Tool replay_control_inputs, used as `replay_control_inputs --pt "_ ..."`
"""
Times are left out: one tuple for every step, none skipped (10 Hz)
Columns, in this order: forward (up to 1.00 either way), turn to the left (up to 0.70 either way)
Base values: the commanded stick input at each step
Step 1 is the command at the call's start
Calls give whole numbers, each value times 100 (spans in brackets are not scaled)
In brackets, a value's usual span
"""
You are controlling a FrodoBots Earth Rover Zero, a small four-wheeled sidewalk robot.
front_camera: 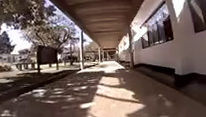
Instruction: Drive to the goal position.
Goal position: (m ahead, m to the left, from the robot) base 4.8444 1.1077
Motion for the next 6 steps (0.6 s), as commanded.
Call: replay_control_inputs --pt "70 0" --pt "70 0" --pt "70 0" --pt "70 0" --pt "70 0" --pt "70 0"
